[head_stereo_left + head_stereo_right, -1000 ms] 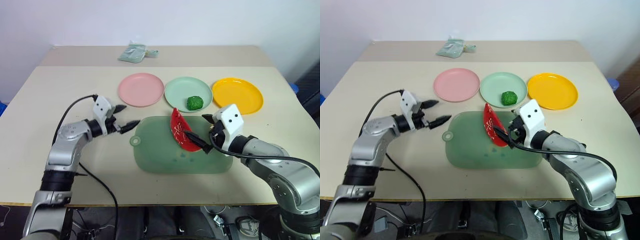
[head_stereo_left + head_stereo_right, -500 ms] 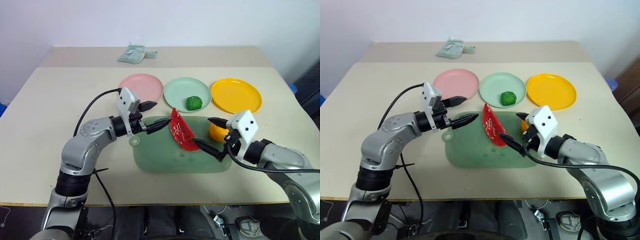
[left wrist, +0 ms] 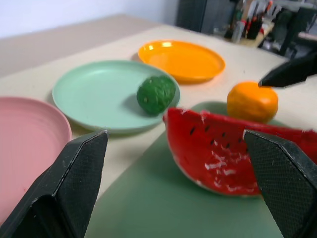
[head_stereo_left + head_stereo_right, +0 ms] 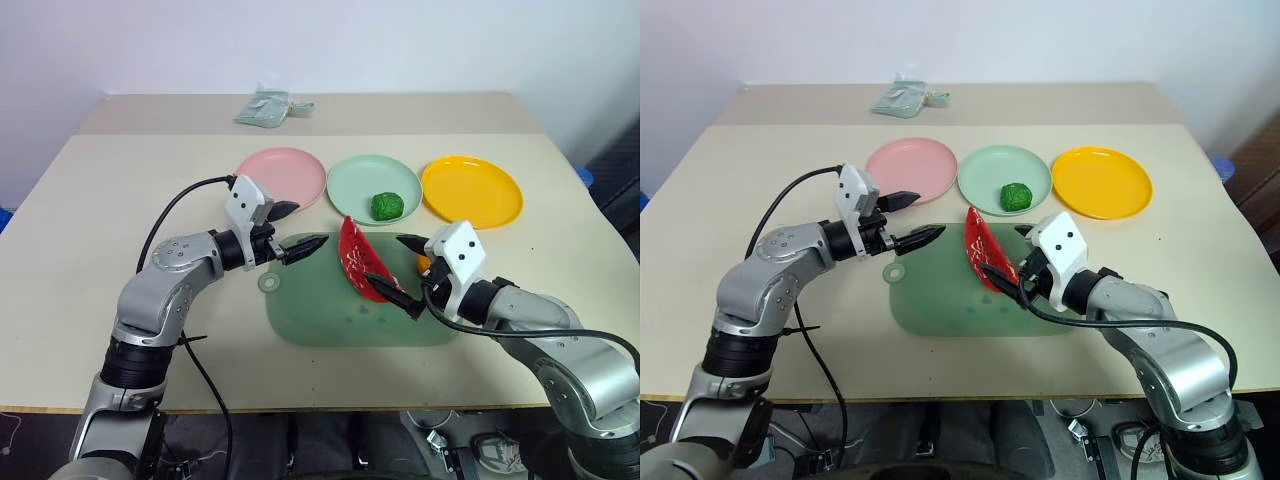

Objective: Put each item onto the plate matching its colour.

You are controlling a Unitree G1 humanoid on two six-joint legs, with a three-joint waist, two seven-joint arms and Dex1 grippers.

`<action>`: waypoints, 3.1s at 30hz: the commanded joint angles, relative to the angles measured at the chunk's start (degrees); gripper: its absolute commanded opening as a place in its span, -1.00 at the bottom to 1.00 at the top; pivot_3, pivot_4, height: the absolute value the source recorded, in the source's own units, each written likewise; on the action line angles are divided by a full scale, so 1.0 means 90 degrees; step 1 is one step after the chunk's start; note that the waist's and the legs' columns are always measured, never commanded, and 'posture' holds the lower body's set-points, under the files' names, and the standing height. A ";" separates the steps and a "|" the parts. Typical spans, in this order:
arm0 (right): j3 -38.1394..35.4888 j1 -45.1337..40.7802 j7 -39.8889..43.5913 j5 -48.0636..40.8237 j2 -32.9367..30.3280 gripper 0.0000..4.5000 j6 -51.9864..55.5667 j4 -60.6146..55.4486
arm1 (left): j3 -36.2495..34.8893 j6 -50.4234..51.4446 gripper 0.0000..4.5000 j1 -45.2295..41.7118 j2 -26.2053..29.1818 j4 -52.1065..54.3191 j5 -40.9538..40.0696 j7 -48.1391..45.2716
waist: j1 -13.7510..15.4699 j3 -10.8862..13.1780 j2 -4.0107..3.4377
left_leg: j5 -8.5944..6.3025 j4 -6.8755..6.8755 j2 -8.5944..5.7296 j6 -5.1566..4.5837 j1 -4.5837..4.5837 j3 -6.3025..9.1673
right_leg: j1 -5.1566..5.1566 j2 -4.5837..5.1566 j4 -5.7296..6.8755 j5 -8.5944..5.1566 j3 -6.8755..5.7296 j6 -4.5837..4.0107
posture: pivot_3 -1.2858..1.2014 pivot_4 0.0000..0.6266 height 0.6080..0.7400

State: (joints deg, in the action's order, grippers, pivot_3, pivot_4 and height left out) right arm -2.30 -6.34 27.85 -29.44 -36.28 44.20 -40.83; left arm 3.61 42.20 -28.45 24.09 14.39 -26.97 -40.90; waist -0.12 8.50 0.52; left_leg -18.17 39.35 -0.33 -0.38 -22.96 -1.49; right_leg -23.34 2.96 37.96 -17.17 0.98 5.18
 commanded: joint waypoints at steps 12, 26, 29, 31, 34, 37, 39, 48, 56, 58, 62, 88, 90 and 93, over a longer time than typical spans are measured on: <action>-0.1685 0.1142 0.1446 -0.0753 -0.0794 1.00 -0.0795 -0.0225 | 0.1129 0.4406 0.99 -0.1599 -0.2006 0.1042 0.0107 0.3064 | 0.0073 -0.0001 0.0002 | -0.0011 0.0038 0.0010 -0.0018 -0.0012 0.0010 | 0.0005 -0.0024 0.0008 0.0000 0.0011 0.0003 | 0.03 -0.52 1.00; -0.1398 0.1506 0.1351 -0.0791 -0.0824 1.00 -0.0805 -0.0476 | 0.1152 0.4388 0.17 -0.1833 -0.2428 0.0153 0.0741 0.3614 | 0.0104 -0.0001 0.0002 | 0.0001 0.0050 0.0008 0.0002 -0.0017 0.0012 | 0.0007 -0.0019 0.0006 0.0000 0.0011 0.0002 | 0.03 -0.52 1.00; -0.1352 0.1474 0.1299 -0.0753 -0.0813 1.00 -0.0826 -0.0452 | 0.1144 0.4243 -0.46 -0.1826 -0.2325 0.0127 0.0827 0.3590 | 0.0100 -0.0001 0.0002 | 0.0006 0.0052 0.0007 0.0011 -0.0018 0.0012 | 0.0007 -0.0017 0.0006 0.0000 0.0011 0.0003 | 0.03 -0.52 1.00; -0.1336 0.1454 0.1264 -0.0749 -0.0806 1.00 -0.0829 -0.0444 | 0.1125 0.4107 -0.86 -0.1828 -0.2255 0.0097 0.0849 0.3539 | 0.0099 -0.0001 0.0002 | 0.0006 0.0051 0.0008 0.0013 -0.0018 0.0012 | 0.0007 -0.0017 0.0006 0.0000 0.0011 0.0003 | 0.03 -0.52 1.00; -0.1313 0.1446 0.1225 -0.0732 -0.0799 1.00 -0.0847 -0.0445 | 0.0903 0.3812 -0.95 -0.1851 -0.2240 0.0051 0.0867 0.3499 | 0.0103 -0.0001 0.0002 | 0.0007 0.0051 0.0008 0.0014 -0.0018 0.0012 | 0.0007 -0.0017 0.0006 0.0000 0.0011 0.0003 | 0.03 -0.52 1.00; -0.1293 0.1401 0.1196 -0.0750 -0.0806 1.00 -0.0853 -0.0436 | 0.0413 0.3407 -0.95 -0.1964 -0.2254 0.0046 0.0850 0.3492 | 0.0101 -0.0001 0.0002 | 0.0007 0.0052 0.0008 0.0014 -0.0019 0.0012 | 0.0007 -0.0016 0.0005 0.0000 0.0010 0.0002 | 0.03 -0.52 1.00; -0.1275 0.1345 0.1174 -0.0762 -0.0806 1.00 -0.0865 -0.0422 | -0.0032 0.3081 -0.95 -0.2113 -0.2218 0.0080 0.0834 0.3512 | 0.0098 0.0000 0.0002 | 0.0007 0.0052 0.0008 0.0014 -0.0021 0.0012 | 0.0004 -0.0016 0.0006 0.0000 0.0010 0.0002 | 0.03 -0.52 1.00; -0.0588 0.0674 0.0818 -0.0469 -0.0424 1.00 -0.0958 -0.0098 | -0.0690 0.1446 -0.95 -0.3395 -0.2045 -0.3489 0.1966 0.4706 | 0.0118 0.0002 0.0007 | 0.0007 0.0056 0.0005 0.0013 -0.0021 0.0012 | 0.0003 -0.0020 0.0010 0.0001 0.0005 0.0003 | 0.03 -0.52 1.00; -0.0620 0.0438 0.0166 -0.0112 -0.0076 1.00 -0.0733 0.0397 | -0.1173 0.0176 -0.50 -0.4296 -0.2246 -0.5642 0.1964 0.4976 | 0.0120 0.0007 0.0015 | 0.0007 0.0068 -0.0005 0.0013 -0.0052 0.0011 | -0.0023 -0.0009 0.0012 0.0002 -0.0001 0.0006 | 0.03 -0.52 1.00; -0.0792 0.0500 0.0075 0.0034 -0.0154 1.00 -0.0749 0.0575 | -0.1101 0.0127 -0.14 -0.4243 -0.2218 -0.5441 0.1981 0.4830 | 0.0112 0.0007 0.0015 | 0.0007 0.0067 -0.0005 0.0014 -0.0052 0.0011 | -0.0023 -0.0009 0.0013 0.0002 -0.0001 0.0006 | 0.03 -0.52 1.00; -0.1124 0.0648 -0.0008 0.0297 -0.0311 1.00 -0.0811 0.0830 | -0.1127 0.0330 0.76 -0.3935 -0.2013 -0.4765 0.1979 0.4690 | 0.0097 0.0007 0.0014 | 0.0007 0.0067 -0.0004 0.0015 -0.0051 0.0010 | -0.0023 -0.0009 0.0014 0.0002 0.0001 0.0006 | 0.03 -0.52 1.00; -0.0968 0.0214 -0.0101 0.1170 -0.0205 -0.20 -0.1012 0.1921 | -0.0138 -0.0456 0.78 0.0488 0.0287 0.0020 0.0703 0.0260 | 0.0088 -0.0003 -0.0002 | -0.0004 0.0059 0.0000 -0.0003 -0.0037 0.0011 | -0.0015 -0.0007 0.0017 0.0002 0.0015 0.0004 | 0.03 -0.52 1.00; -0.1001 0.0023 -0.0106 0.1199 -0.0202 -0.20 -0.1038 0.1970 | -0.0124 -0.0514 0.78 0.0510 0.0302 -0.0033 0.0726 0.0253 | 0.0082 -0.0003 -0.0002 | -0.0003 0.0060 -0.0001 -0.0002 -0.0036 0.0010 | -0.0015 -0.0007 0.0017 0.0002 0.0015 0.0004 | 0.03 -0.52 1.00; -0.1069 -0.0153 0.0005 0.1061 -0.0214 -0.20 -0.0879 0.1971 | -0.0075 -0.0586 0.78 0.0524 0.0340 -0.0071 0.0785 0.0230 | 0.0080 -0.0003 -0.0002 | -0.0003 0.0059 0.0000 -0.0001 -0.0036 0.0010 | -0.0017 -0.0009 0.0018 0.0002 0.0015 0.0004 | 0.03 -0.52 1.00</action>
State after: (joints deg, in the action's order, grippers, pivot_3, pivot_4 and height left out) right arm -10.37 -7.12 27.22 -19.07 -37.46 36.31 -22.06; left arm 3.06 38.38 -23.62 26.61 12.78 -20.37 -38.67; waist 0.60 8.48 0.50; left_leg -18.19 39.88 -0.32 -0.38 -23.28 -1.40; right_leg -23.50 2.86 38.12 -17.15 1.12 5.21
